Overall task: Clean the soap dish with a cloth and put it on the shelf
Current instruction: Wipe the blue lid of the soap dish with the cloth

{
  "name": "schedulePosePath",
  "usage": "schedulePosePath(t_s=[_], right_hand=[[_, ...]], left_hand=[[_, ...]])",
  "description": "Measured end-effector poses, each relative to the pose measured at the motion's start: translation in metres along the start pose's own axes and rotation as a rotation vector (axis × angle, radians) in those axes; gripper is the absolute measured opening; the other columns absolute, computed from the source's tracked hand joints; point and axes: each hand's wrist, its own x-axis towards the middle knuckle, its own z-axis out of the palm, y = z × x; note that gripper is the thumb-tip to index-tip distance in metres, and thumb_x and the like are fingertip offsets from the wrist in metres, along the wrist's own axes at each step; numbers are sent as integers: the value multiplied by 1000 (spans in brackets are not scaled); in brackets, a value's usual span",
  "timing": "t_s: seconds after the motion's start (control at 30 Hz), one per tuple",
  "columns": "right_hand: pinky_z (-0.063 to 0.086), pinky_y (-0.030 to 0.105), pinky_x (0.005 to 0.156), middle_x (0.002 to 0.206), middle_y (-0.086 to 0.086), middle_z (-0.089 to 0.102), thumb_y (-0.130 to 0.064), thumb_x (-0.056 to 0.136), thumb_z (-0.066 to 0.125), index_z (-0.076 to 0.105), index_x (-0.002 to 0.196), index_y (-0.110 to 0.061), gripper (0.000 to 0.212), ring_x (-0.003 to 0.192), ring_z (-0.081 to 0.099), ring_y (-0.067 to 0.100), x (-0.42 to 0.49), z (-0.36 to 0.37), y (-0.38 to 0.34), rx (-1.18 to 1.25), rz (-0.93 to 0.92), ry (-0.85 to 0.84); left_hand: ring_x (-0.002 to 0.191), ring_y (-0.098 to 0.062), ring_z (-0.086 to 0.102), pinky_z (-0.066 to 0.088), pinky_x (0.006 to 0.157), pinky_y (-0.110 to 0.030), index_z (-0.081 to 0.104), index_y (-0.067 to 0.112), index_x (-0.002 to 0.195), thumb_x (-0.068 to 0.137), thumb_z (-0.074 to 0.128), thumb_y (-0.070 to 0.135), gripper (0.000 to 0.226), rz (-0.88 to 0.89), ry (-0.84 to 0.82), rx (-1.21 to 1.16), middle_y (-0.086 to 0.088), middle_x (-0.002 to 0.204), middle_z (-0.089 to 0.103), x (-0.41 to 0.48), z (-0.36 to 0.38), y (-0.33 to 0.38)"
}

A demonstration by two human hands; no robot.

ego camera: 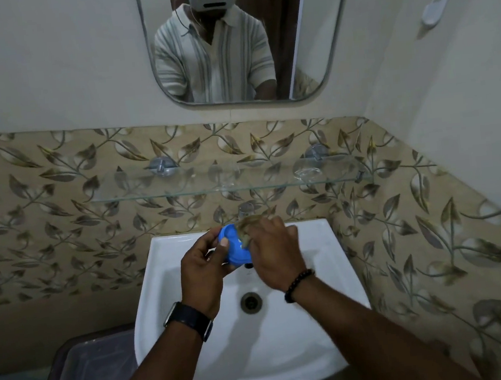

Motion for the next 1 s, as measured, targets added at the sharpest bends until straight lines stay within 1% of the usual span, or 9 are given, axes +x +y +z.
schedulePosePath(t_s=[0.17, 0.27, 0.37, 0.43, 0.53, 0.63, 0.77, 0.9, 1.0], right_hand=[[30, 40, 86, 132, -5, 61, -12, 83, 46, 69, 119, -27, 45, 121, 46, 25, -15, -2, 4, 179, -312, -163], [30, 39, 80, 119, -5, 64, -18, 88, 48, 67, 121, -32, 41, 107, 48, 23, -13, -17, 29, 40, -455, -151], [39, 42, 81, 107, 0, 62, -33, 89, 44, 68, 110, -29, 33, 101, 53, 27, -11, -26, 44, -138, -444, -73], [42, 45, 89, 116, 5, 59, -29, 83, 53, 65, 108, -24, 28, 107, 52, 29, -15, -22, 48, -85, -428, -31], [36, 46, 108, 134, 7, 56, -35, 83, 68, 57, 120, -19, 41, 121, 51, 24, -23, -11, 49, -51, -478, -72], [44, 42, 93, 117, 0, 62, -35, 87, 70, 58, 111, -19, 31, 96, 60, 22, -24, -10, 51, -54, -517, -62], [39, 36, 76, 98, -7, 59, -31, 87, 72, 55, 97, -20, 22, 81, 52, 15, -21, -22, 56, 246, -467, -124], [54, 42, 69, 99, -1, 58, -16, 86, 74, 60, 94, -9, 17, 75, 60, 19, -14, -32, 68, 629, -346, -271], [60, 40, 64, 104, 7, 57, -7, 86, 72, 64, 100, -12, 17, 74, 64, 32, -9, -40, 76, 885, -266, -332]], left_hand=[[82, -17, 75, 63, 64, -30, 63, -1, 128, 100, 57, 2, 29, -34, 27, 46, -25, 119, 68, -2, -10, 1], [85, -24, 73, 65, 65, -32, 62, -1, 129, 99, 58, 2, 31, -47, 59, 34, -25, 119, 68, -8, -12, 1], [84, -23, 72, 63, 63, -30, 61, -3, 130, 100, 58, 2, 31, -50, 85, -4, -21, 113, 69, -9, -11, 5], [84, -23, 71, 62, 61, -28, 61, -3, 129, 100, 58, 2, 30, -56, 98, -13, -16, 107, 70, -6, -12, 10], [77, -23, 69, 62, 58, -31, 60, 6, 131, 98, 59, -1, 34, -116, 112, -69, -17, 96, 70, -3, -17, 18], [77, -29, 65, 64, 67, -41, 63, 20, 127, 95, 63, 1, 36, -220, 15, -111, -21, 95, 67, -2, -23, 23], [87, -24, 71, 62, 81, -40, 74, 19, 114, 95, 66, 23, 21, -287, -218, -39, -12, 113, 70, -3, -31, 32], [121, -7, 56, 43, 101, -28, 74, 30, 106, 94, 64, 45, 21, 81, -318, 429, 19, 120, 64, -5, -42, 36], [121, -20, 59, 46, 103, -40, 68, 34, 90, 86, 66, 46, 13, 231, -435, 543, 7, 111, 70, -8, -47, 40]])
